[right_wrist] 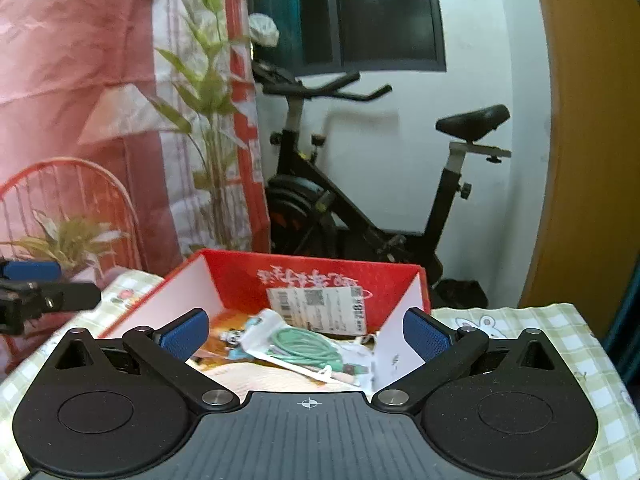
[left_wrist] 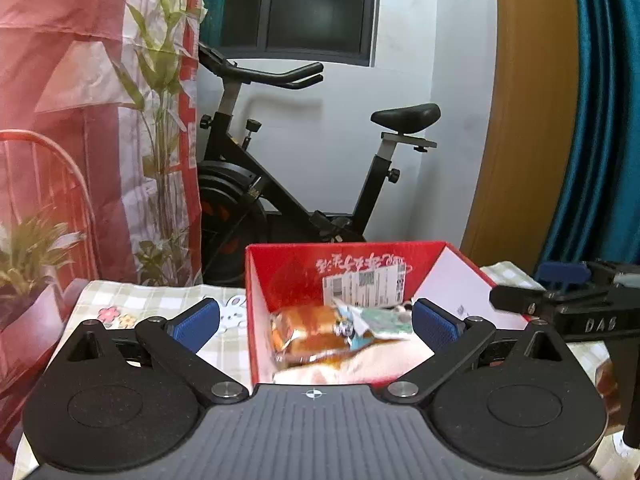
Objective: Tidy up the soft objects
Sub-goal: 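Move the left tool back toward the grey mesh cloth, then lower the left tool onto the black eye mask strap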
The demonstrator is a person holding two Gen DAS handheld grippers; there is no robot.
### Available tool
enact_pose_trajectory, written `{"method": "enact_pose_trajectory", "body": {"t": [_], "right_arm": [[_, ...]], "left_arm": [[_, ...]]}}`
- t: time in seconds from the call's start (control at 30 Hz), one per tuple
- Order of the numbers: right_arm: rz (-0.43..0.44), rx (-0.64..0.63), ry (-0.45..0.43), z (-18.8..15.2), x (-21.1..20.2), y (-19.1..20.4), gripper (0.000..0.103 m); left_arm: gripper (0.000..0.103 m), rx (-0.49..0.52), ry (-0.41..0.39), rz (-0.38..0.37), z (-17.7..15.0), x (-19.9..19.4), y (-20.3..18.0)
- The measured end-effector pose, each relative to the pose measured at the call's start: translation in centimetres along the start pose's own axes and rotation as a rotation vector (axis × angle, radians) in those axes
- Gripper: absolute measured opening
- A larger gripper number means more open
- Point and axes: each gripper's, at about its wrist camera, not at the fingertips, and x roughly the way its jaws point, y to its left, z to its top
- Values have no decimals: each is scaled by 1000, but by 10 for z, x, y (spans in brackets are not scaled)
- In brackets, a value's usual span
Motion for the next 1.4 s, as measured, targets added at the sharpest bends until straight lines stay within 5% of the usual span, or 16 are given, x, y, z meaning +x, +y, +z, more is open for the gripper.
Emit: {"method": "enact_pose_trajectory", "body": {"t": [0.3, 0.67, 0.83, 1.4], "right_arm": [[31, 81, -18, -29, -35, 5, 103], [47, 26, -9, -78, -56, 22, 103], [94, 58, 48, -102, -56, 21, 103], [36, -37, 263, -167, -38, 39, 103]], "left_arm": [[103, -7, 0, -2, -37, -35, -3], [103, -5, 76, 22, -82, -41, -8], [103, -19, 120, 16, -101, -36, -8], [103, -61, 283, -2, -145, -15, 0]]}}
